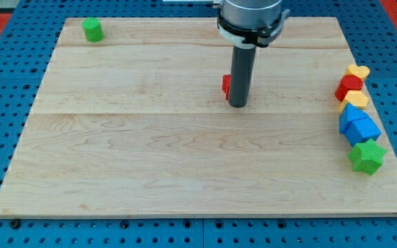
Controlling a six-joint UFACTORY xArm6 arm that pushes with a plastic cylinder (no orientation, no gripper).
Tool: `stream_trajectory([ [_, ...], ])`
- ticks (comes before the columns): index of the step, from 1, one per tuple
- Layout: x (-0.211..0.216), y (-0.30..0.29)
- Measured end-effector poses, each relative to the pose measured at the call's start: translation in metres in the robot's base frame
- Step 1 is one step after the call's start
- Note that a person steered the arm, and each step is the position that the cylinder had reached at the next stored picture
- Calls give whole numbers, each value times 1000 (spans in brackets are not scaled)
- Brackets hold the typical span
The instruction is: Place the red star at the top center of the board
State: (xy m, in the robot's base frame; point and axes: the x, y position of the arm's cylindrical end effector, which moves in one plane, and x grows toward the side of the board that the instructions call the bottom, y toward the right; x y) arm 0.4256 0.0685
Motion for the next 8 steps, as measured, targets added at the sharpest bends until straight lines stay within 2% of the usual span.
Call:
stream_trajectory([
  [1,-16,7],
  [2,-66,-4],
  [3,-107,-25],
  [4,-129,-76],
  [5,-156,-96],
  [6,-109,-99],
  [7,-123,-137],
  [8,-148,-117],
])
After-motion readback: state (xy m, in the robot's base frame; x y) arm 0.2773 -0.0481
